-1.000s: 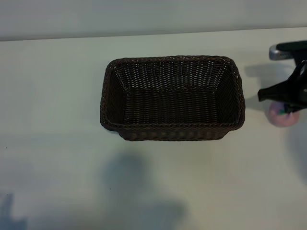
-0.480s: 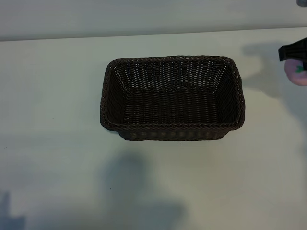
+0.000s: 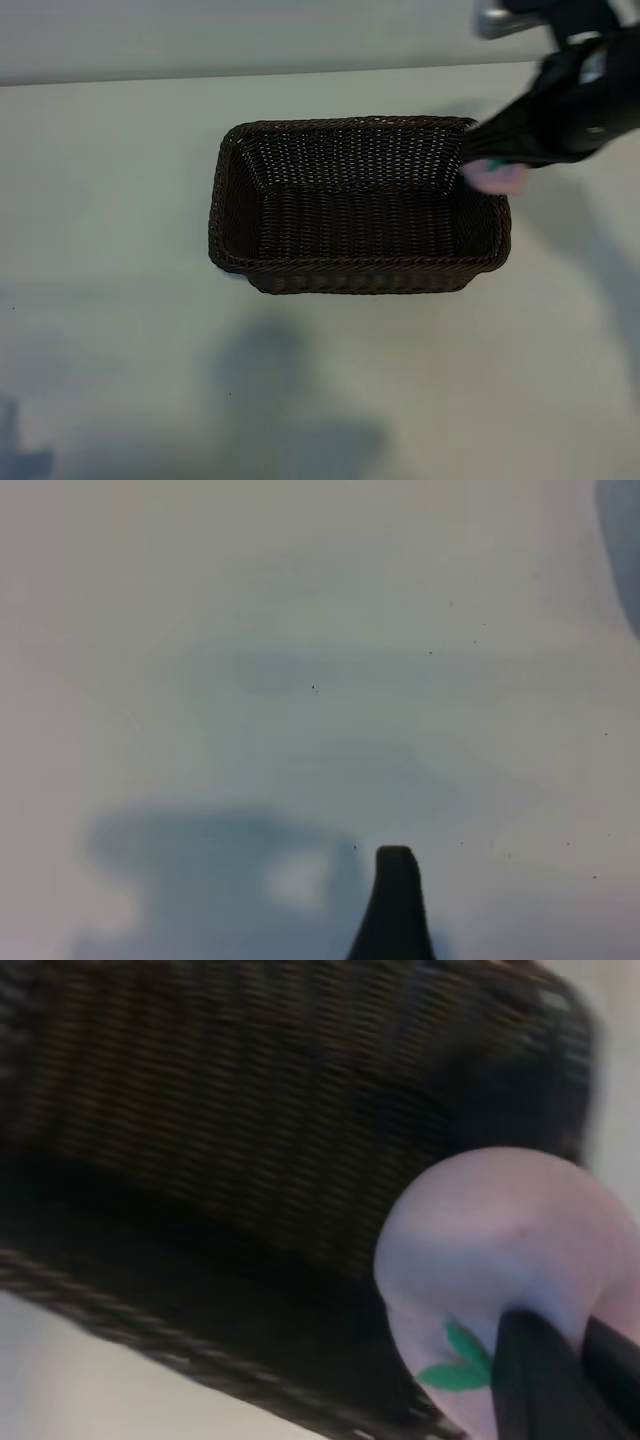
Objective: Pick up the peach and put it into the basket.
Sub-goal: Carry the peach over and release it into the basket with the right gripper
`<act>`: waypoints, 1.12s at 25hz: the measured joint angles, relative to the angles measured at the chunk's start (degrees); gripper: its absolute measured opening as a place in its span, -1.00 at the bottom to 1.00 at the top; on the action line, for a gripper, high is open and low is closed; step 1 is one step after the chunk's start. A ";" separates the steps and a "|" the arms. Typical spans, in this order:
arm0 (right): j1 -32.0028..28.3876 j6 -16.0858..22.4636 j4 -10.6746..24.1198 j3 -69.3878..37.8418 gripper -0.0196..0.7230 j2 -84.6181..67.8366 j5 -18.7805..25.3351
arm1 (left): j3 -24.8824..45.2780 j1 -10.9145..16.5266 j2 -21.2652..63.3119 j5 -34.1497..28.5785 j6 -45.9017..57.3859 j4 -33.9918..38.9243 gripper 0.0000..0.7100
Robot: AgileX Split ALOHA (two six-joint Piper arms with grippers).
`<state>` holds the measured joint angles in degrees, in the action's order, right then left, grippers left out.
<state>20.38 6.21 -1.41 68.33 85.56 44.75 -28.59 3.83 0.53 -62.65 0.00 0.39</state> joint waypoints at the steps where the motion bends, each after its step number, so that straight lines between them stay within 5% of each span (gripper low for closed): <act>1: 1.47 0.10 0.00 0.89 -0.84 1.06 -0.69 | 0.00 0.00 0.00 0.00 0.00 0.00 0.68; 20: 5.88 0.20 -0.04 9.92 -0.80 24.98 -3.44 | 0.00 0.00 0.00 0.00 0.00 0.00 0.68; 25: 5.88 0.20 -0.04 11.20 -0.45 24.98 -2.97 | 0.00 0.00 0.00 0.00 0.00 0.00 0.68; 28: 5.88 0.25 -0.04 13.49 0.03 24.98 -1.10 | 0.00 0.00 0.00 0.00 0.00 0.00 0.68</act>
<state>26.26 6.46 -1.46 81.82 110.54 43.65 -28.59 3.83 0.53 -62.65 0.00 0.39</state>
